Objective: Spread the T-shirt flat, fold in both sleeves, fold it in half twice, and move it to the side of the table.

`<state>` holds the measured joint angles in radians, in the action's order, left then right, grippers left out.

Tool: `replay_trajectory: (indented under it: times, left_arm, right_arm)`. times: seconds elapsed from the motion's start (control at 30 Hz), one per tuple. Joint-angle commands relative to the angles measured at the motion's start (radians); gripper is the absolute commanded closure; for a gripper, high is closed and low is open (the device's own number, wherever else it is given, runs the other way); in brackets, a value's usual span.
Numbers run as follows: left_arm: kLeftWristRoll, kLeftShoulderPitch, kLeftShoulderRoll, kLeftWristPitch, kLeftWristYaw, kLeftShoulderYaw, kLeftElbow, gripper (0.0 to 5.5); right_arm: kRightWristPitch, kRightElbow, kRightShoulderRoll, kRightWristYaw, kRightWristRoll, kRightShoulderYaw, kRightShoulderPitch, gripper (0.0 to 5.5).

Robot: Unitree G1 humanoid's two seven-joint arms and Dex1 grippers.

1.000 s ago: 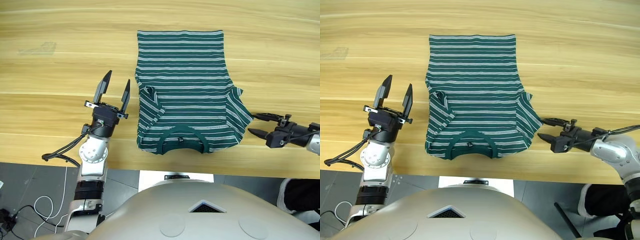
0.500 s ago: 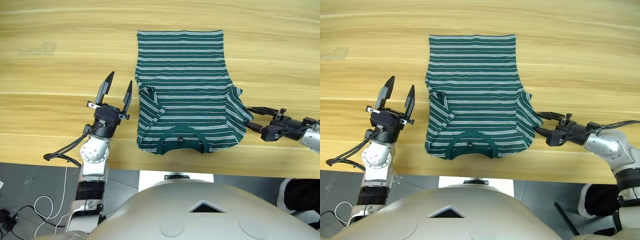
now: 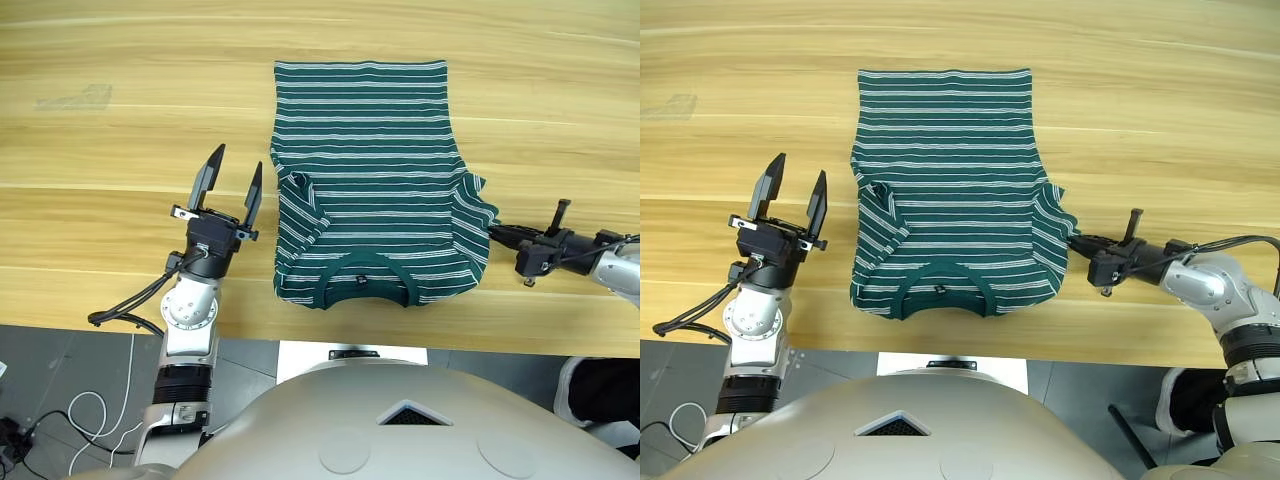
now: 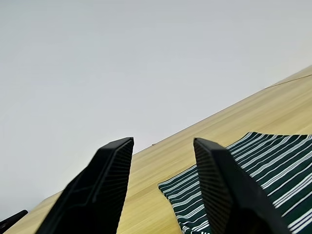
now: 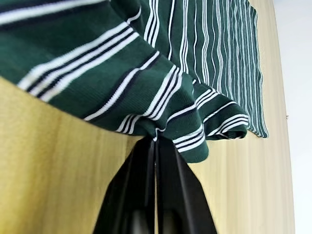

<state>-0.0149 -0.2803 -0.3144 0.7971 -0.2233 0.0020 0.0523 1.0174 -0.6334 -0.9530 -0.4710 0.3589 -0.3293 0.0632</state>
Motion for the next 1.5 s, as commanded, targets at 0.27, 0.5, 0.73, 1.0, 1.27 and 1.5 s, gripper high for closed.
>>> replay_trajectory:
  times: [0.27,0.5,0.73,1.0,1.27,1.5]
  left_arm:
    - [0.010,0.010,0.004,0.017,-0.004,0.012,0.023,3.21]
    - [0.017,0.010,0.011,0.028,-0.022,-0.006,0.067,3.21]
    - [0.006,-0.005,0.044,0.055,-0.024,-0.037,0.108,3.21]
    - [-0.008,0.016,0.055,0.058,-0.028,-0.056,0.127,3.21]
    - [-0.014,0.024,0.064,0.066,-0.026,-0.069,0.135,3.21]
    - [-0.011,0.018,0.065,0.071,-0.028,-0.070,0.142,3.21]
  right_arm:
    - [-0.004,0.020,0.033,-0.022,-0.041,-0.006,-0.038,5.45]
    - [-0.107,0.437,-0.033,-0.206,-0.651,0.029,-0.173,5.45]
    - [-0.179,0.441,0.061,-0.346,-0.639,0.024,-0.129,5.45]
    - [-0.197,0.346,0.215,-0.350,-0.424,-0.010,-0.045,5.45]
    - [-0.174,0.180,0.308,-0.234,-0.190,-0.006,0.040,4.99]
    - [-0.160,0.159,0.271,-0.264,-0.198,-0.010,0.062,3.92]
